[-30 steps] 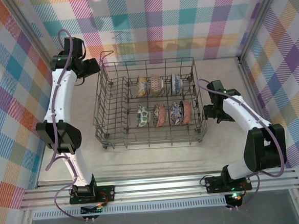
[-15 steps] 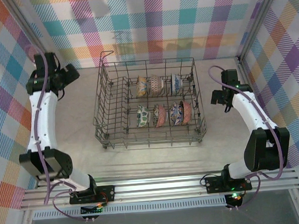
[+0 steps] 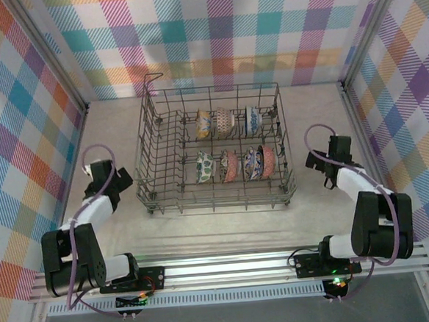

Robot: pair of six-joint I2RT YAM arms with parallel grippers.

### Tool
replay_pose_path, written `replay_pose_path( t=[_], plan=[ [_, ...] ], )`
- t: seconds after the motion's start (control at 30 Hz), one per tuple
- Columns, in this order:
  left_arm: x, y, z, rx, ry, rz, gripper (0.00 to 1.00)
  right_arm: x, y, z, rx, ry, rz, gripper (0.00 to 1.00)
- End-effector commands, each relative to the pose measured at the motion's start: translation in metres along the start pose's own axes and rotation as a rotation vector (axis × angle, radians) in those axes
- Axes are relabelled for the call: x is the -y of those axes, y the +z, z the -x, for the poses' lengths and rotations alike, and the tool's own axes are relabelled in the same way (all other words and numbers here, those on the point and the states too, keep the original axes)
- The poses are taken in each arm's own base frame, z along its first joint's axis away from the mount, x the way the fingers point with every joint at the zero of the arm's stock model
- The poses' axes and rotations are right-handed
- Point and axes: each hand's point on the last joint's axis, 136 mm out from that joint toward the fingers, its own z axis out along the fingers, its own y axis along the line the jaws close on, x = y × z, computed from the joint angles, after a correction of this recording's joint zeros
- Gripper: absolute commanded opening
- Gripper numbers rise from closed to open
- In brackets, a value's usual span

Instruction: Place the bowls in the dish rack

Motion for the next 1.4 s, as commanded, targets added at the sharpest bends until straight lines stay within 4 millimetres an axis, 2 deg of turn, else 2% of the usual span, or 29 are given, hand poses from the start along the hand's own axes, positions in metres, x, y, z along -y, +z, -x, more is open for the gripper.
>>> replay_pose_path(
  t=[0.0,0.03,0.2,0.27,0.37,0.43,0.53,0.6,0.63,0.73,0.87,1.37],
  plan=[
    [0.042,-0.016,0.049,0.283,0.007,-0.142,1.0,-0.047,-0.005,0.033,0.193,-0.016,0.218,0.99],
    [0.05,-0.017,0.045,0.283,0.031,-0.151,1.0,-0.056,-0.003,0.029,0.228,-0.056,0.237,0.99],
    [0.07,-0.013,0.036,0.359,0.076,-0.172,1.0,-0.087,-0.012,0.05,0.455,-0.216,0.275,0.99],
    [0.083,-0.012,0.037,0.386,0.136,-0.19,1.0,-0.096,-0.002,0.04,0.451,-0.249,0.304,0.99],
    [0.095,-0.004,0.027,0.406,0.18,-0.221,1.0,-0.088,0.0,0.037,0.509,-0.225,0.278,0.99],
    [0.102,-0.005,0.025,0.4,0.208,-0.235,1.0,-0.092,0.0,0.035,0.485,-0.241,0.293,0.99],
    [0.104,-0.008,0.022,0.417,0.214,-0.256,1.0,-0.096,0.0,0.034,0.474,-0.254,0.314,0.99],
    [0.104,-0.004,0.013,0.423,0.22,-0.274,1.0,-0.095,-0.001,0.034,0.492,-0.25,0.306,0.99],
    [0.103,-0.005,0.017,0.471,0.208,-0.273,1.0,-0.093,0.0,0.035,0.488,-0.243,0.3,0.99],
    [0.102,-0.002,0.014,0.421,0.211,-0.254,1.0,-0.093,0.003,0.036,0.464,-0.23,0.31,0.99],
    [0.109,0.005,0.017,0.392,0.237,-0.254,1.0,-0.093,0.003,0.036,0.464,-0.231,0.31,0.99],
    [0.109,0.005,0.016,0.39,0.235,-0.256,1.0,-0.096,0.003,0.035,0.452,-0.241,0.341,0.99]
  ],
)
